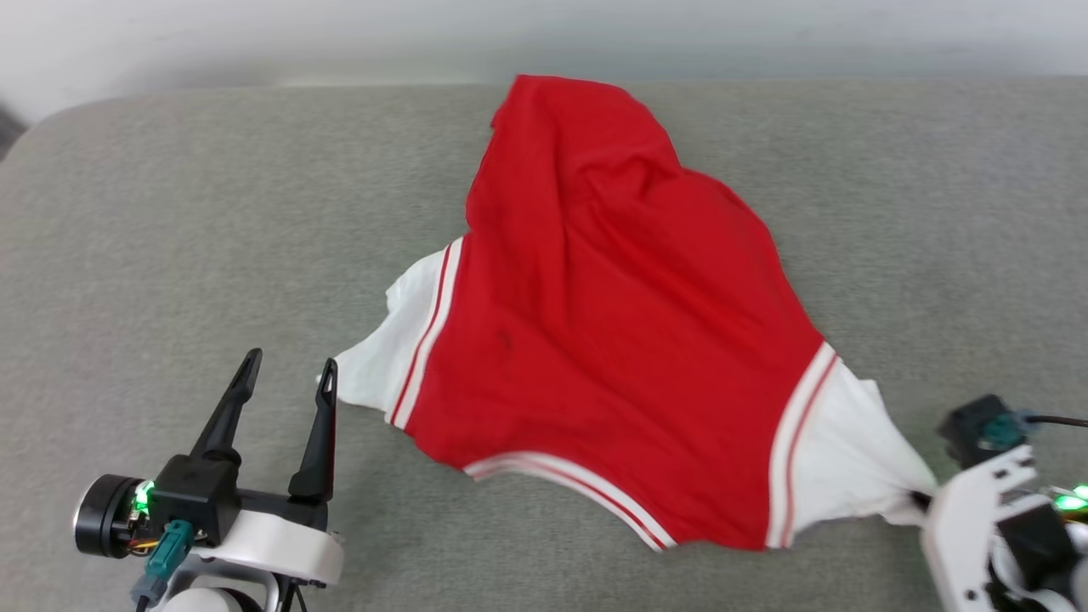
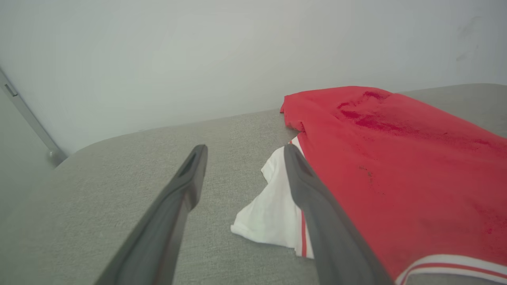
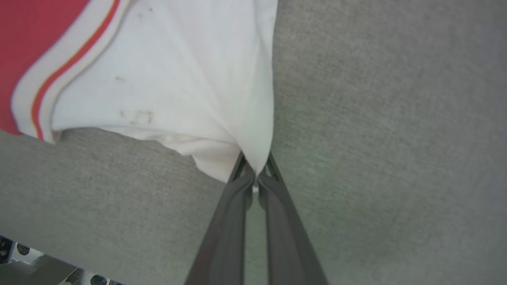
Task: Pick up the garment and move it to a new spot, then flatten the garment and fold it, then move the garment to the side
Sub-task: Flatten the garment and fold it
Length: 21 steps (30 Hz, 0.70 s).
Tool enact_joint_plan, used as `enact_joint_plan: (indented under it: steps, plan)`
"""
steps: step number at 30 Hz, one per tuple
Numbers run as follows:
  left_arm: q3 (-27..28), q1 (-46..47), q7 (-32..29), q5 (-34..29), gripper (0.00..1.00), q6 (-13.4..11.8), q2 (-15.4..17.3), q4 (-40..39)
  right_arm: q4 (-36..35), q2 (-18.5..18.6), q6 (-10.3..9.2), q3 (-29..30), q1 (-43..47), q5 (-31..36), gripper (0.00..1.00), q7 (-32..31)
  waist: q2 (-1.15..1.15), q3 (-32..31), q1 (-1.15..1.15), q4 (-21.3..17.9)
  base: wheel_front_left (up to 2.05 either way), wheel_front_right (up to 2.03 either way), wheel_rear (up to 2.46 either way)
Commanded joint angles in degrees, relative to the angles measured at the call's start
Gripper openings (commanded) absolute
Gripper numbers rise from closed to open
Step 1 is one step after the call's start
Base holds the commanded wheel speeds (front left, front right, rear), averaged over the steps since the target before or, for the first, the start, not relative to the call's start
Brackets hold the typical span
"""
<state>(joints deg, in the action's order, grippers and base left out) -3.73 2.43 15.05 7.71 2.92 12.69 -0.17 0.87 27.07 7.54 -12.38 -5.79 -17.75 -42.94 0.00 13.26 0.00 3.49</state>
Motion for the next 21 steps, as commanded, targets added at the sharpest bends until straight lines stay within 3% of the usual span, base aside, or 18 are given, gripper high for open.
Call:
enact_joint_plan:
  steps: [1, 4, 9, 12, 14, 15, 21]
  plan:
    - [0.0, -0.5, -0.5, 0.4, 1.0, 0.4, 0.7, 0.4, -0.9, 1.7, -0.1, 1.9, 1.9, -0.5, 0.0, -0.2, 0.0, -0.2, 0.0, -1.5, 0.0, 0.0, 0.0]
    - [-0.7, -0.7, -3.9, 2.6, 1.0, 1.7, 0.9, 0.9, -2.1, 4.4, -0.1, 4.6, 3.4, 0.5, 0.0, 0.4, 0.0, 0.1, 0.0, -2.6, 0.0, 0.0, 0.0]
    - [-1.6, 0.8, -14.2, 4.7, 1.0, 3.0, 4.4, -1.1, -2.7, 5.8, -0.08, 7.0, 4.3, 0.7, 0.0, 1.0, 0.0, 1.0, 0.0, -4.2, 0.0, 0.0, 0.0]
    - [-1.3, 1.5, -23.1, 6.3, 1.0, 3.1, 6.5, -3.0, -2.8, 5.9, -0.09, 7.5, 4.1, 1.8, 0.0, 1.0, 0.0, 1.7, 0.0, -5.2, 0.0, 0.0, 0.0]
    - [-1.3, 2.4, -35.4, 8.2, 1.0, 3.3, 9.3, -6.0, -2.7, 4.6, -0.08, 7.5, 3.5, 1.7, 0.0, 1.6, 0.0, 2.9, 0.0, -6.2, 0.0, 0.0, 0.0]
    - [-1.3, 2.4, -35.4, 8.2, 1.0, 3.3, 9.3, -6.0, -2.7, 4.6, -0.08, 7.5, 3.5, 1.7, 0.0, 1.6, 0.0, 2.9, 0.0, -6.2, 0.0, 0.0, 0.0]
    - [-2.4, 3.8, -48.4, 10.3, 1.0, 3.5, 12.6, -8.8, -2.8, 3.3, -0.08, 6.5, 1.8, 1.6, 0.0, 2.4, 0.0, 5.1, 0.0, -7.8, 0.0, 0.0, 0.0]
